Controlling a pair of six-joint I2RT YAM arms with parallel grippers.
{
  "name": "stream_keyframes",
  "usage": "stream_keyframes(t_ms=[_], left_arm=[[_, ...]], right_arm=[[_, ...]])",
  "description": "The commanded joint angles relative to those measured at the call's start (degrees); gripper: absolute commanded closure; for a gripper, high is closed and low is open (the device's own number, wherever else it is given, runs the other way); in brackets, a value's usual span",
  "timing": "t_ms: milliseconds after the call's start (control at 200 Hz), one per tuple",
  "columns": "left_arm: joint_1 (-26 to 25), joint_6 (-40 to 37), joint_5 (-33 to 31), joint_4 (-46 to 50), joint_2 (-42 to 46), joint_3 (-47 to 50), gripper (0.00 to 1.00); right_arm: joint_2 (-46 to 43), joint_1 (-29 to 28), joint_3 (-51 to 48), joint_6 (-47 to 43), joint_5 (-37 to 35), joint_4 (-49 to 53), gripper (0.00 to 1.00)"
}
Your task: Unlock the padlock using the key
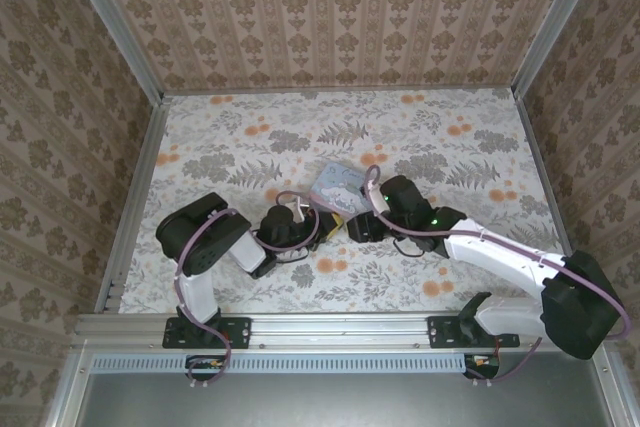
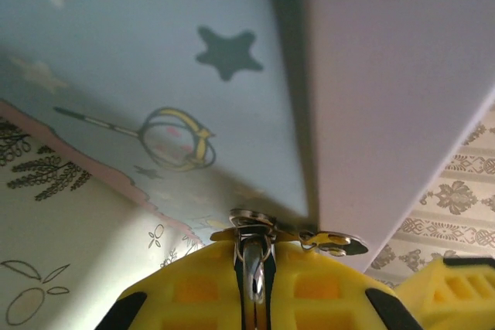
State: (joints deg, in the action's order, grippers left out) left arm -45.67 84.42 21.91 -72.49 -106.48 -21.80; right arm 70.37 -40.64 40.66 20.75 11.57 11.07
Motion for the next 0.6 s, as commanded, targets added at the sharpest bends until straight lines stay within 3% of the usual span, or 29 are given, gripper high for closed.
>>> stream_keyframes(t_ms=[0,265,590], left_arm=[[0.34,1.33,1.90,-1.69,-0.49,-1.48,1.00],[0.42,1.98,2.30,-1.35,0.08,-1.67,1.00],[0.58,2.59,2.87,-0.47,1.66,-1.13,1.00]], right_arm=[[1.82,-4.16,3.15,-7.90,-9.34,6.59,0.51],[10.46,-11.70,7.91,-12.50,-21.54,9.07,0.56],[18.24,-12.86,11.23,-14.84,-30.57,8.27,0.65]])
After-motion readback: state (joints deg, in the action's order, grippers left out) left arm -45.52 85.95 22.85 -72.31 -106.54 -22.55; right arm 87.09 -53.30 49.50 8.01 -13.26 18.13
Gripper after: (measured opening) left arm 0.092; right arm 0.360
